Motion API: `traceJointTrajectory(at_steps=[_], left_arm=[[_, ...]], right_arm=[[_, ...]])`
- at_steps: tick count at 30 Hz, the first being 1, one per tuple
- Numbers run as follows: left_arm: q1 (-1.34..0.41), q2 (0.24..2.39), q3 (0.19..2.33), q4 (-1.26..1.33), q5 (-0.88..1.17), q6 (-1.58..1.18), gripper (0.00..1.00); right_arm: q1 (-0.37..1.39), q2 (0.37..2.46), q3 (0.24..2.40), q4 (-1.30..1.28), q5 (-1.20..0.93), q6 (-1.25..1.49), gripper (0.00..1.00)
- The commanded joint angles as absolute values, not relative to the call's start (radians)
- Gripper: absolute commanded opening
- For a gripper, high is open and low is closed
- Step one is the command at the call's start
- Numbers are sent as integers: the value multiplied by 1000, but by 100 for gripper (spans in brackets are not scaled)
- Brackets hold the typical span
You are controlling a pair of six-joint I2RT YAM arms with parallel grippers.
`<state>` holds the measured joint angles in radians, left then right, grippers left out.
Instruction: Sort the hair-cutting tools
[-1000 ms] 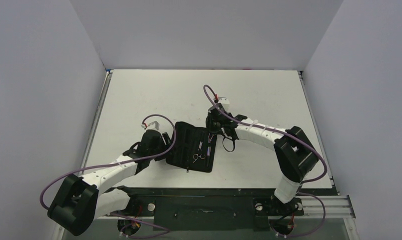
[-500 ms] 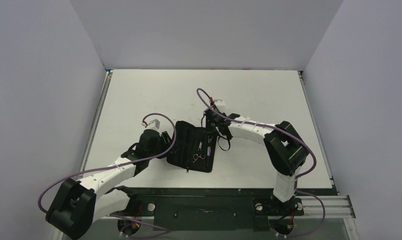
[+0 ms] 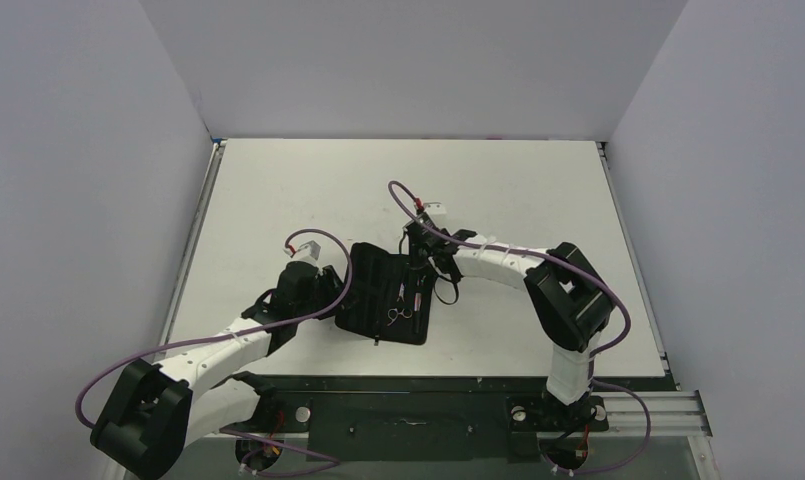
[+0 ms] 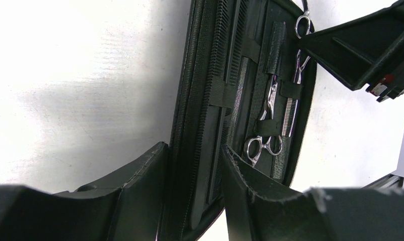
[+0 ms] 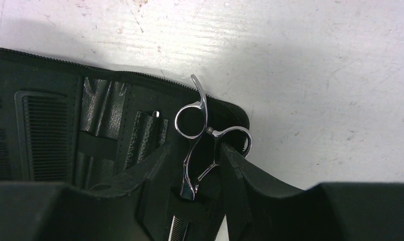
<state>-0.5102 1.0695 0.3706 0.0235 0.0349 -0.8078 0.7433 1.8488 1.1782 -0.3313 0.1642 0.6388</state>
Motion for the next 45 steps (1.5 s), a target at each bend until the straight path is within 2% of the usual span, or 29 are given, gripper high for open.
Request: traceJointTrajectory(at_steps=[1,29,45], left_arm=[[-509,1057,370,90,63,-811,39],[-508,1084,378,95,57,-819,34],[-509,1084,371,99,60,-823,34]], right_arm=[[768,1836,1174,-317,168,638,36],[848,1755,1023,-290,151,672,31],[930,1795,1074,-316,97,654,32]])
